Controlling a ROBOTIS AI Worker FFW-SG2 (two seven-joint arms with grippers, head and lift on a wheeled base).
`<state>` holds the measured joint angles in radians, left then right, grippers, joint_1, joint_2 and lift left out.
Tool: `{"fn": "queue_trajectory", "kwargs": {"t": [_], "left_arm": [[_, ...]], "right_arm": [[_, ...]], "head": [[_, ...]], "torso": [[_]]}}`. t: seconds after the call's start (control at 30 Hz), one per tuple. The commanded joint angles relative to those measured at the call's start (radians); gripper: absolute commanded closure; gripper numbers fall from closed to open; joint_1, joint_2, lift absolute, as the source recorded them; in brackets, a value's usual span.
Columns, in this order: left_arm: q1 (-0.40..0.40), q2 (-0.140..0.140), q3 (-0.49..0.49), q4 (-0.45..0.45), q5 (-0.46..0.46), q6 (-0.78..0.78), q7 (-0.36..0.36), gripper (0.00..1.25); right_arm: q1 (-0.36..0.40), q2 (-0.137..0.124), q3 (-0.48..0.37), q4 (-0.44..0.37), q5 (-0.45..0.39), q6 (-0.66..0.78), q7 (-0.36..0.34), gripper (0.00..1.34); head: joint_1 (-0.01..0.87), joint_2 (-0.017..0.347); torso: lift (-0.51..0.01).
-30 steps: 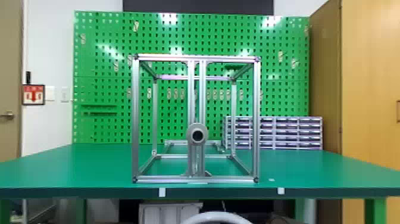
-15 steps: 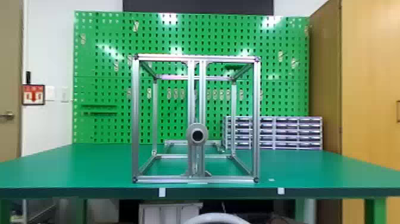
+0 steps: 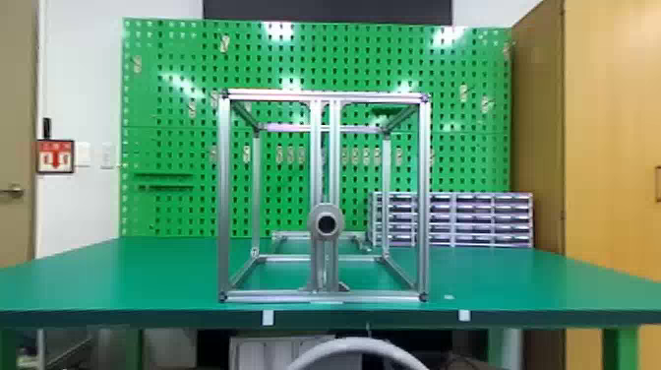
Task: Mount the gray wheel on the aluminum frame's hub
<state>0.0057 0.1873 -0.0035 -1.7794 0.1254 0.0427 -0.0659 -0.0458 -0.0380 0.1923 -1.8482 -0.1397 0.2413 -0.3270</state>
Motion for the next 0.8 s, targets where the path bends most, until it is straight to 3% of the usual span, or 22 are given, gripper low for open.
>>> {"fn": "queue_trajectory", "kwargs": {"t": [0.0,0.3,0.77], "left_arm": [[0.0,0.0,-0.001,0.0,0.0,0.005,0.001,0.14],[0.002,0.001,-0.009,0.0,-0.007,0.017,0.001,0.14],[0.011,0.018,-0.026,0.0,-0.01,0.042,0.001,0.14]], "right_arm": [[-0.014,0.0,-0.001,-0.046,-0.011,0.053,-0.012,1.1],[-0.157,0.006,0.001,-0.232,-0.066,0.398,-0.026,1.1],[-0.338,0.016,-0.037,-0.325,-0.192,0.567,-0.06,1.1]], "head": [[-0.005,0.006],[-0.005,0.006],[-0.005,0.006]], "torso": [[-0.499],[-0.499],[-0.499]]}}
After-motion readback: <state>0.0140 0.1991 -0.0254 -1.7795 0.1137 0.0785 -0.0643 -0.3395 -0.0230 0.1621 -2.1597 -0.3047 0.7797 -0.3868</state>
